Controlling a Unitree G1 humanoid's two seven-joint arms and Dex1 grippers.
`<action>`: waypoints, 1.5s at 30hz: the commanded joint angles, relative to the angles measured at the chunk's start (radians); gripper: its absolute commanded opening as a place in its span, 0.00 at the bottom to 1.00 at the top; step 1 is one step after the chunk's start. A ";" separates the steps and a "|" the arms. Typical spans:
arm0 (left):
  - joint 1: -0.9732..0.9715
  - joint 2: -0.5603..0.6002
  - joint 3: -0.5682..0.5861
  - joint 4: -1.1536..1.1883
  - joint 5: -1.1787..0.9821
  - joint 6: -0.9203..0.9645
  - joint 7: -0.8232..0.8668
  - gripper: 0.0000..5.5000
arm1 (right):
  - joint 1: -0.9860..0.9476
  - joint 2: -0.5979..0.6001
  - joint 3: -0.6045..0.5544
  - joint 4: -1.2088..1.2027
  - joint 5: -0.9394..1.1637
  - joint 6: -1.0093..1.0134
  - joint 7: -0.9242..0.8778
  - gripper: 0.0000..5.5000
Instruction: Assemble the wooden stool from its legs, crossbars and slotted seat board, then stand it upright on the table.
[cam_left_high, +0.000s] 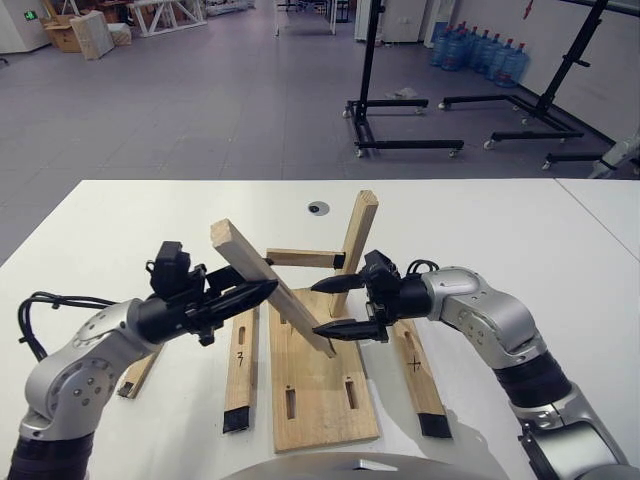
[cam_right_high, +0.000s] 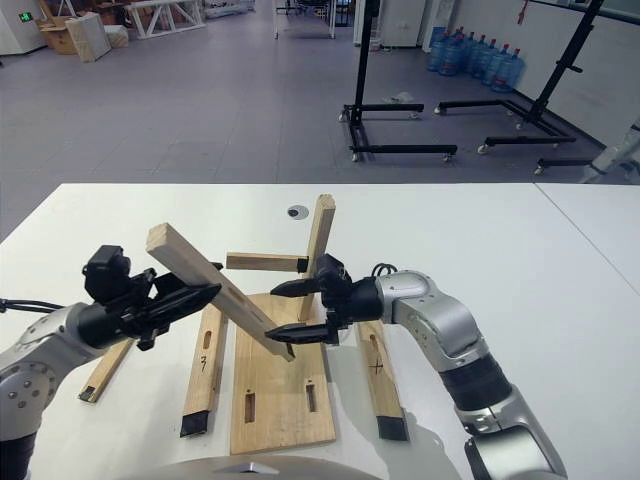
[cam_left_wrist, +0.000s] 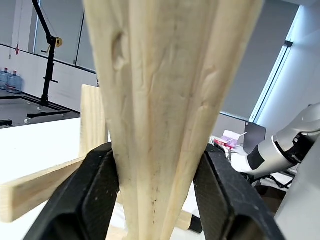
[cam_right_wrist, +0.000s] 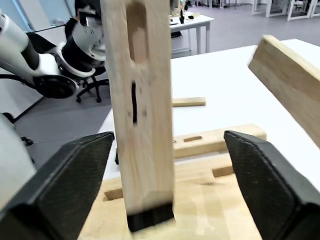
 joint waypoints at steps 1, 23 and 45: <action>-0.021 0.052 0.037 0.044 0.017 0.001 -0.052 0.37 | 0.019 -0.032 -0.045 -0.023 0.006 0.010 -0.017 0.79; -0.137 0.099 -0.054 0.278 0.430 -0.344 -0.247 0.37 | -0.329 -0.048 -0.470 0.025 0.307 0.029 -0.301 0.79; -0.229 0.144 -0.186 0.418 0.461 -0.302 -0.391 0.37 | -0.302 -0.024 -0.258 0.200 -0.127 -0.220 -0.301 0.79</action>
